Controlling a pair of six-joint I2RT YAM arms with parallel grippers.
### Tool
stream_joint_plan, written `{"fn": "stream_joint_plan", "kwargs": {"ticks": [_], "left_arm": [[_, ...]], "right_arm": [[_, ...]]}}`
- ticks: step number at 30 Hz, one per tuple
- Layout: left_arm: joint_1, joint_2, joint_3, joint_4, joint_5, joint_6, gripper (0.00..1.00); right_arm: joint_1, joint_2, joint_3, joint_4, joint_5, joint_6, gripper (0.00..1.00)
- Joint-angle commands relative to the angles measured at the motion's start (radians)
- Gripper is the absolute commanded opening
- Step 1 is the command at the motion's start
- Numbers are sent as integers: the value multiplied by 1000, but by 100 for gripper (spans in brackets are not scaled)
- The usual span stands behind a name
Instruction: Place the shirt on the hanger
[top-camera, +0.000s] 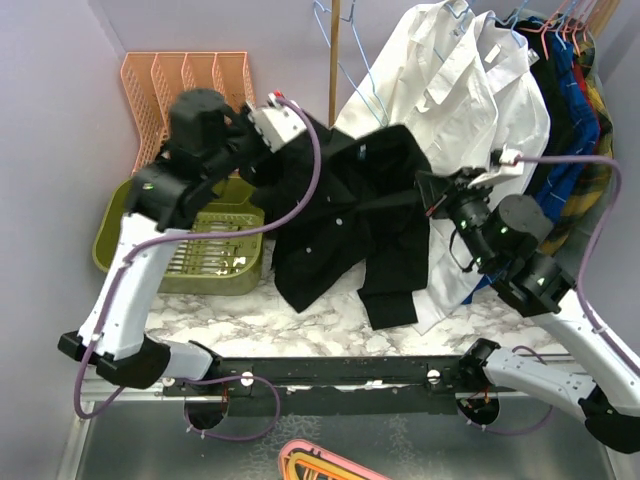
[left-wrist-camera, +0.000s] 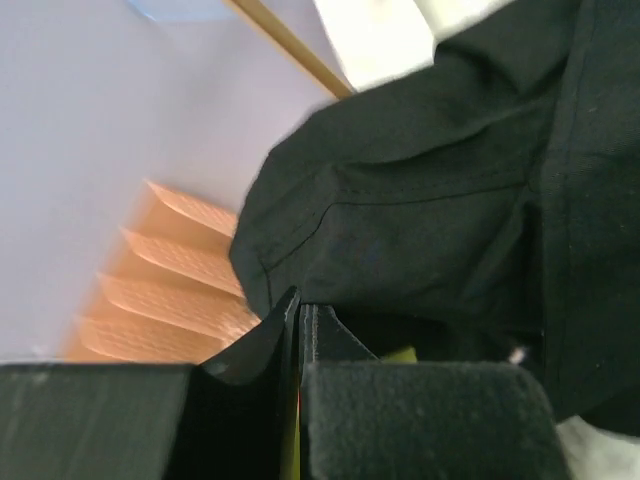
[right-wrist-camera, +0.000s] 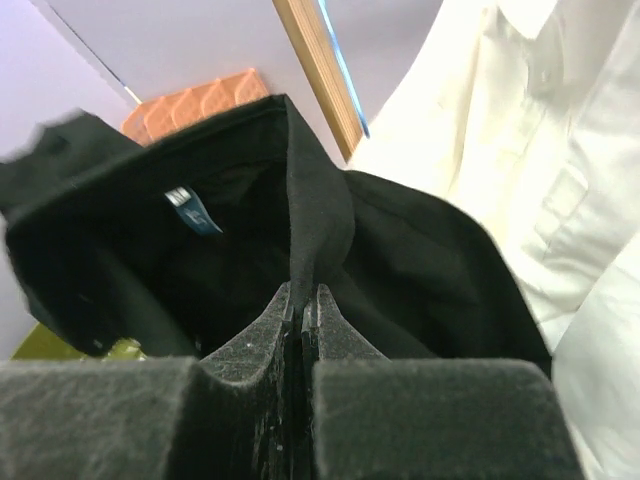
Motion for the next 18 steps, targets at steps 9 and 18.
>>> {"fn": "stream_joint_plan", "kwargs": {"ticks": [9, 18], "left_arm": [[-15, -6, -764, 412, -47, -316, 0], [-10, 103, -759, 531, -117, -374, 0]], "right_arm": [[2, -122, -558, 54, -53, 355, 1], [2, -29, -664, 206, -5, 300, 28]]}}
